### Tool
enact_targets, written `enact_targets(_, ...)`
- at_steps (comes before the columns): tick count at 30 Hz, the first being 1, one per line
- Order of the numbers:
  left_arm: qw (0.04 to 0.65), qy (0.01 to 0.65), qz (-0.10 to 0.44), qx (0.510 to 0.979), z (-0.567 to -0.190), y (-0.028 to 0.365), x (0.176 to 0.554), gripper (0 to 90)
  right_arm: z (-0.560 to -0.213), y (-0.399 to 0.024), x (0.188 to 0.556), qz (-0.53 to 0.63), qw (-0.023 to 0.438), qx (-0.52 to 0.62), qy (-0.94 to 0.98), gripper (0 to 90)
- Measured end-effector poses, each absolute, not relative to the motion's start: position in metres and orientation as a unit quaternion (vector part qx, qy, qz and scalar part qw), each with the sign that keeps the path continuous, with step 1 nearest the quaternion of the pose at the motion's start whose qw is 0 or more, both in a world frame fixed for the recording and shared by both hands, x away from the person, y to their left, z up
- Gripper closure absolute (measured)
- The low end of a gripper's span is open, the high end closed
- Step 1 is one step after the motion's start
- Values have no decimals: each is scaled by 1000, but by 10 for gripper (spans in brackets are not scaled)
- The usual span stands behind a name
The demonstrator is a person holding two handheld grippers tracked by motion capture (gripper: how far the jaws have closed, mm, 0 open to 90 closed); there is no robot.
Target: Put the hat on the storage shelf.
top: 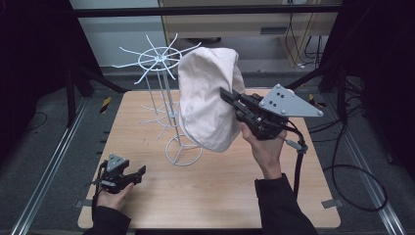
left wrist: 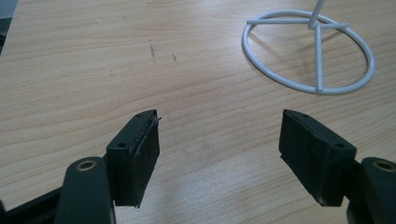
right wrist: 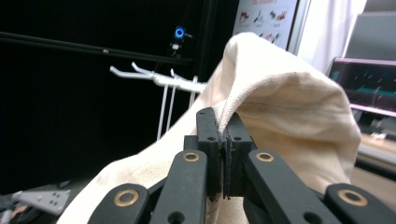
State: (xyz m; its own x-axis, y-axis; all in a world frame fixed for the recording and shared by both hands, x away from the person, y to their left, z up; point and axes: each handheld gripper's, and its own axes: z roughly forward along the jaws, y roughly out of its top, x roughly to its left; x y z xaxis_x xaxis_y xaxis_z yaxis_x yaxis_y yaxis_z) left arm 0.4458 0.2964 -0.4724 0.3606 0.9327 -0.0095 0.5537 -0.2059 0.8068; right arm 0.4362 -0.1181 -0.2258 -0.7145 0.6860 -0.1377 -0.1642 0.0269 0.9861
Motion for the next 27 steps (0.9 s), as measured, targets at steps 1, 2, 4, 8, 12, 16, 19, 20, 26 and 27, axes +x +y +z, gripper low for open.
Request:
enact_targets(1,375,506,252,735,-472,296,446,284,-229,-118,437,666,316,205,644,883)
enact_targets(2,375,505,252,735,-472,296,446,284,-232,-118,438,663,313,208,647,882)
enact_targets(4,375,506,252,735,-472,296,446,284,-238,-119,440,662,306,213,650,881)
enact_targets(8,374,505,252,736,-473,296,446,284,-253,-120,444,651,290,226,664,877)
enact_targets(12,374,504,252,736,-473,296,446,284,-264,-120,447,642,280,237,674,873)
enact_targets(16,374,505,252,736,-473,295,446,284,-271,-119,449,635,273,242,681,869)
enact_targets(19,374,505,252,736,-473,296,446,284,-281,-116,453,627,261,249,690,851)
enact_targets(20,374,505,252,736,-473,296,446,284,-283,-114,454,626,260,250,692,844)
enact_targets(26,375,506,250,736,-473,295,446,284,-294,-110,454,614,254,257,702,792)
enact_targets(27,375,506,250,736,-473,295,446,284,-295,-110,454,611,255,260,703,768)
